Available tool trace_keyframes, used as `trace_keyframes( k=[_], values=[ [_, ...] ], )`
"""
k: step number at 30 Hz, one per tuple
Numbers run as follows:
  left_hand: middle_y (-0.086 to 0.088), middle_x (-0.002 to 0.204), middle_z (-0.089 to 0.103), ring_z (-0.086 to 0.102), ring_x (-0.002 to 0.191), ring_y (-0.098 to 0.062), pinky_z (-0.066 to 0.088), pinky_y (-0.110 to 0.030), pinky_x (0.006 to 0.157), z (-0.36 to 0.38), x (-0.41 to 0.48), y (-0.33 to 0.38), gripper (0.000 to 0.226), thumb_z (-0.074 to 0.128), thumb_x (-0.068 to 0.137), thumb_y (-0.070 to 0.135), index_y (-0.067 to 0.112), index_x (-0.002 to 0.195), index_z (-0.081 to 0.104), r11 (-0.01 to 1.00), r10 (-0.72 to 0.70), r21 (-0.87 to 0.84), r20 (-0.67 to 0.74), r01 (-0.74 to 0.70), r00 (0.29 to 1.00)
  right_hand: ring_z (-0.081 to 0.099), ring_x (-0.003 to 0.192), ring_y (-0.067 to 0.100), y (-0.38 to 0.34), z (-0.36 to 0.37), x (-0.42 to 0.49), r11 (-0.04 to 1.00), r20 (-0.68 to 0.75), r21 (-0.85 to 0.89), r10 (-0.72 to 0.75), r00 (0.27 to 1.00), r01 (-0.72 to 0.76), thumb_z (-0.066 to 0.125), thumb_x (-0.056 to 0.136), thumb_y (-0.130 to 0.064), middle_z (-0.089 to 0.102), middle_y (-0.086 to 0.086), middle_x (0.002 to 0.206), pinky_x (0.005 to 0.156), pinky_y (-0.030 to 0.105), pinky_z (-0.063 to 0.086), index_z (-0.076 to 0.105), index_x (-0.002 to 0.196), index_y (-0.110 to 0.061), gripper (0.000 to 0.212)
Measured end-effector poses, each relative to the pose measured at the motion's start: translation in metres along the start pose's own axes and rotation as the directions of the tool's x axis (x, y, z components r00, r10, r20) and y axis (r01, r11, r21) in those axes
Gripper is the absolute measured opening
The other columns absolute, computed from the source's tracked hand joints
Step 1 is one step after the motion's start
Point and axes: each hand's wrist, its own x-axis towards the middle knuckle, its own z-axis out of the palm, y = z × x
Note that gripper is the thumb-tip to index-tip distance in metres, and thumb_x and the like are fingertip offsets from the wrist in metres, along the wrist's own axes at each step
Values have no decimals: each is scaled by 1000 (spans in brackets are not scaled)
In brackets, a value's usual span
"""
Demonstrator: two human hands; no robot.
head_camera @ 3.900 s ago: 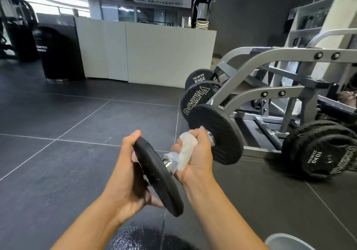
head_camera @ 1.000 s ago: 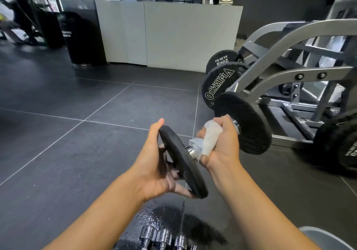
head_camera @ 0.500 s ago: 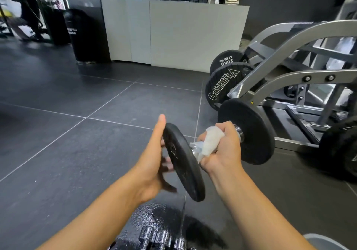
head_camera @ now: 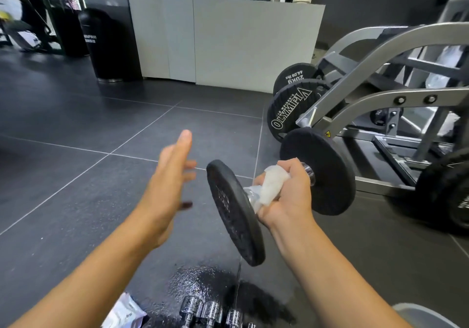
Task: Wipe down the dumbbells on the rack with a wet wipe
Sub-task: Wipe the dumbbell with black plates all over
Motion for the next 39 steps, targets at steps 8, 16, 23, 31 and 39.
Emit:
trace_keyframes(
  k=[8, 16, 23, 31, 39],
  values=[
    [-8, 114, 63, 66, 99, -22, 58, -52, 88, 21, -23, -11, 72, 85, 56, 67, 40, 119, 63, 992, 27, -129, 261, 7, 965, 44, 46, 16, 6, 5, 0, 999, 28, -29, -27, 999, 28, 63, 80, -21, 40, 0, 61, 51, 24, 41, 40, 72, -20, 24],
    [4, 130, 68, 59, 130, -20, 52, -54, 95, 5, -4, 2, 63, 60, 73, 85, 36, 111, 66, 987, -13, -161, -25, 9, 1000, 42, 60, 14, 4, -1, -5, 994, -20, 92, 54, 998, -52, 68, 86, -47, 36, -3, 67, 65, 28, 37, 40, 66, -23, 42],
    [-8, 81, 77, 70, 89, -32, 55, -70, 84, 33, -32, -1, 77, 51, 68, 94, 28, 94, 78, 884, -306, -282, 256, 374, 917, 45, 56, 17, 10, 0, -2, 999, -38, 5, 40, 998, -40, 69, 86, -38, 40, 0, 65, 58, 27, 39, 41, 71, -22, 35],
    [-1, 170, 24, 17, 161, -31, 21, -62, 125, 12, -16, -18, 108, 79, 64, 79, 33, 153, 37, 68, 707, 325, 651, -943, 275, 68, 105, 36, 4, -9, 5, 985, 70, -61, 167, 983, -163, 60, 88, -47, 68, 17, 115, 101, 41, 47, 66, 118, -3, 54],
    [-15, 95, 79, 68, 102, -38, 51, -80, 80, 20, -15, 7, 93, 52, 59, 102, 25, 99, 83, 834, -470, -123, 355, 538, 808, 55, 63, 24, 17, -4, 7, 998, 16, 1, 58, 998, -58, 63, 85, -32, 50, 5, 72, 59, 28, 48, 50, 83, -19, 19]
  ],
)
